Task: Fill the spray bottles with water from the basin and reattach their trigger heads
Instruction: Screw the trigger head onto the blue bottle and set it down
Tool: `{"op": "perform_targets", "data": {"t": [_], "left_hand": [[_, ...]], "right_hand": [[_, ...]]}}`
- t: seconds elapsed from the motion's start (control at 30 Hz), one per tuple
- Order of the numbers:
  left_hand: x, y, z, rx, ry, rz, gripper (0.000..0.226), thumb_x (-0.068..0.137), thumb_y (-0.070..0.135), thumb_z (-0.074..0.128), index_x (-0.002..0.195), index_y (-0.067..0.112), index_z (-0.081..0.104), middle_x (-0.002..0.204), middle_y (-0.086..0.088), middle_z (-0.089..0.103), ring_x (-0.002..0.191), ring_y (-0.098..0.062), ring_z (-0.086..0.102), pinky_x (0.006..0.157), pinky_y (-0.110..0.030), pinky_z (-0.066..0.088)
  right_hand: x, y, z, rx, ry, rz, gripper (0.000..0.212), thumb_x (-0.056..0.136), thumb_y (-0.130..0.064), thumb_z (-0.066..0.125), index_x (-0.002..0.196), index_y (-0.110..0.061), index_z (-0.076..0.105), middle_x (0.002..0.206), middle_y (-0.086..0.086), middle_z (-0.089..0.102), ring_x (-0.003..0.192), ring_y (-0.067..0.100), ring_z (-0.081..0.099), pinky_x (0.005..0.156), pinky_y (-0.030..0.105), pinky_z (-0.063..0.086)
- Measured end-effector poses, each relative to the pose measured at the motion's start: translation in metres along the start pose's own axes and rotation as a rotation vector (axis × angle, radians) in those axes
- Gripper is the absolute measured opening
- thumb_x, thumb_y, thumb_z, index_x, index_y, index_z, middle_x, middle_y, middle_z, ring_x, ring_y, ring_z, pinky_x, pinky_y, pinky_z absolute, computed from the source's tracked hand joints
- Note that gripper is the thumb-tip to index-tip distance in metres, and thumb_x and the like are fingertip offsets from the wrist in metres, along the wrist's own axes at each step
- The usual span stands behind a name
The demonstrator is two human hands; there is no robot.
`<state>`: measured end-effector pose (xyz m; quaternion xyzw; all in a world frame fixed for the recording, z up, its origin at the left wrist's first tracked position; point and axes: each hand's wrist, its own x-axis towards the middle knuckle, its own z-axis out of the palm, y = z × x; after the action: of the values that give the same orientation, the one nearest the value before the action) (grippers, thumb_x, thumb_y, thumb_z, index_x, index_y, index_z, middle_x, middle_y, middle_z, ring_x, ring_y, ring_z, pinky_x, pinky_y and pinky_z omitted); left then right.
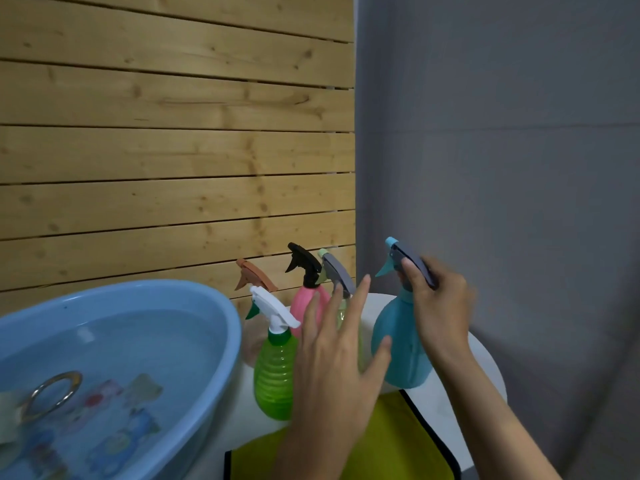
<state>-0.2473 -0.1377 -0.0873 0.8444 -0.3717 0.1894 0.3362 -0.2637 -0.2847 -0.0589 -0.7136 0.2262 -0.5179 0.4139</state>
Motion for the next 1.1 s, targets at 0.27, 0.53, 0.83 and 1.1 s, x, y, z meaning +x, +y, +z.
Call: {"op": "perform_targets", "data": {"t": [0.27,0.53,0.83,1.1], "left_hand": [[0.002,-0.011,0.006,-0.041,0.062,0.002,0.068,0.082,0.064,0.017,0.146,0.051,-0.001,0.156,0.015,0.020,0.146,-0.008,0.001,0.119,-0.033,0.014],[0.004,-0.021,0.002,-0.001,0.138,-0.015,0.065,0.087,0.054,0.033,0.148,0.036,0.025,0.142,0.010,0.046,0.137,-0.016,0.033,0.109,-0.036,0.034],[0.007,-0.026,-0.011,0.056,0.135,-0.065,0.066,0.090,0.053,0.043,0.148,0.043,0.013,0.147,0.013,0.038,0.140,-0.014,0.027,0.107,-0.026,0.016],[0.016,-0.041,-0.031,0.025,0.167,-0.097,0.067,0.089,0.064,0.026,0.148,0.045,0.003,0.153,0.011,0.028,0.144,-0.015,0.016,0.116,-0.036,0.024]], "right_hand": [[0.004,0.031,0.014,0.053,0.052,0.065,0.018,0.094,-0.026,0.058,0.099,-0.015,0.071,0.073,-0.005,0.062,0.064,0.005,0.051,0.059,0.012,0.037],[0.000,0.041,0.029,0.118,0.007,0.048,0.013,0.090,-0.017,0.063,0.099,-0.016,0.073,0.078,0.002,0.065,0.069,0.012,0.051,0.061,0.008,0.038],[0.001,0.048,0.038,0.122,0.017,0.097,0.013,0.089,-0.013,0.065,0.098,-0.016,0.074,0.075,0.003,0.066,0.067,0.014,0.054,0.063,0.016,0.042],[0.011,0.039,0.042,-0.070,-0.032,0.162,0.025,0.091,-0.023,0.063,0.112,-0.011,0.068,0.102,0.007,0.068,0.091,0.022,0.061,0.077,0.028,0.045]]}}
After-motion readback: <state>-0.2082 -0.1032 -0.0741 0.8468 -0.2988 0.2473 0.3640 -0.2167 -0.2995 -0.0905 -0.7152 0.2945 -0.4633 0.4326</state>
